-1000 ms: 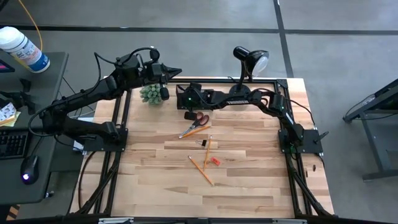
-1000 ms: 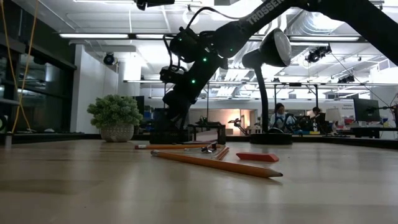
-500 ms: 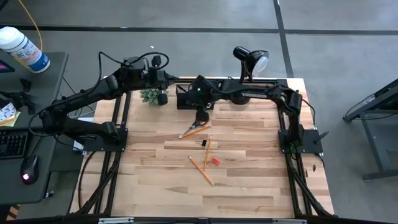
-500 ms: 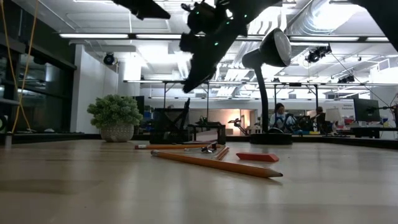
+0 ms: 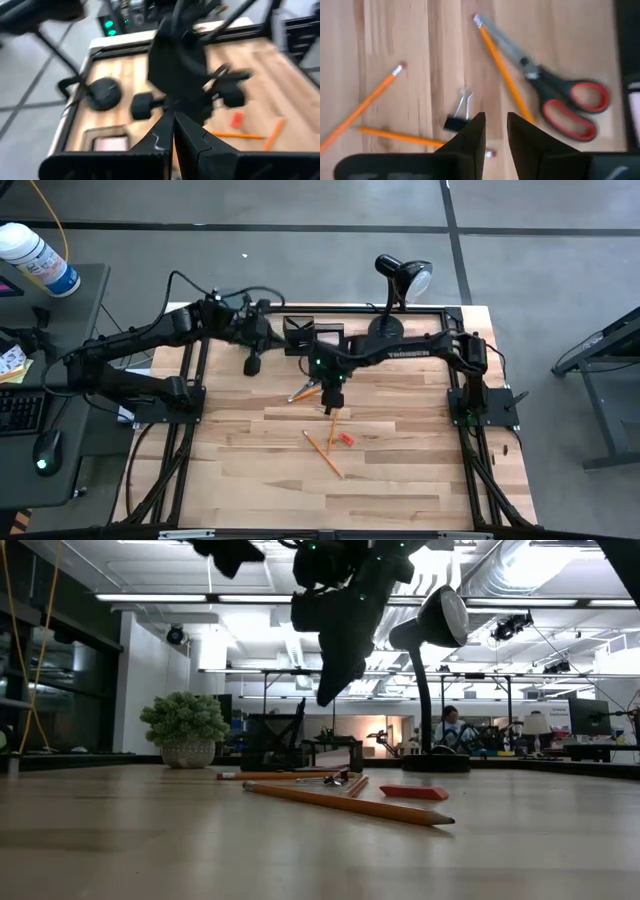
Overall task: Pick and place office supplies into organizer
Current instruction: Put the black binder clip into the black desk organizer
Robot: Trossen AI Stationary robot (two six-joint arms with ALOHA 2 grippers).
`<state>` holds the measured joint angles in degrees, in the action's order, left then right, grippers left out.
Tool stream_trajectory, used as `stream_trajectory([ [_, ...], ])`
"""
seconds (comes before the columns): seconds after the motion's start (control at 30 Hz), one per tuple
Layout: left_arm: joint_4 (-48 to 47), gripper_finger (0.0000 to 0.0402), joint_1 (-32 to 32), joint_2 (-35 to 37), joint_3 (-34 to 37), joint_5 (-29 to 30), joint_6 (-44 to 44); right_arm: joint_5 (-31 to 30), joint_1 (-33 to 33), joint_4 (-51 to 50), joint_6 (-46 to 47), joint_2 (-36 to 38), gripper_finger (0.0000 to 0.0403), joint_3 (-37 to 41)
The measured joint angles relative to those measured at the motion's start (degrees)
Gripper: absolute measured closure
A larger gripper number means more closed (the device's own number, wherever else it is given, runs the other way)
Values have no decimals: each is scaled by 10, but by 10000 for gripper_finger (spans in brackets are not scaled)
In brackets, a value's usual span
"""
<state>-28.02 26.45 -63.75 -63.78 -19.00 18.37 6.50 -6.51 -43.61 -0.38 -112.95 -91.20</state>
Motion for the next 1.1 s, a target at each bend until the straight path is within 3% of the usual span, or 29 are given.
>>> stream_trajectory([
  [0.1,-21,399,-54,7,0,19,-9,0,14,8,15,0,329,20],
  [0.3,-67,399,-158,42,0,115,-18,0,28,80,36,-1,329,65],
  [0.5,-97,399,-226,79,0,187,-24,-16,26,127,64,-14,329,91],
  [0.73,-93,399,-263,99,0,246,-22,-16,28,118,115,-25,329,95],
  [0.87,-96,399,-261,102,0,250,-22,-14,42,126,125,-25,329,91],
  [1.1,-99,399,-261,102,0,251,-22,-65,69,127,147,-31,329,91],
])
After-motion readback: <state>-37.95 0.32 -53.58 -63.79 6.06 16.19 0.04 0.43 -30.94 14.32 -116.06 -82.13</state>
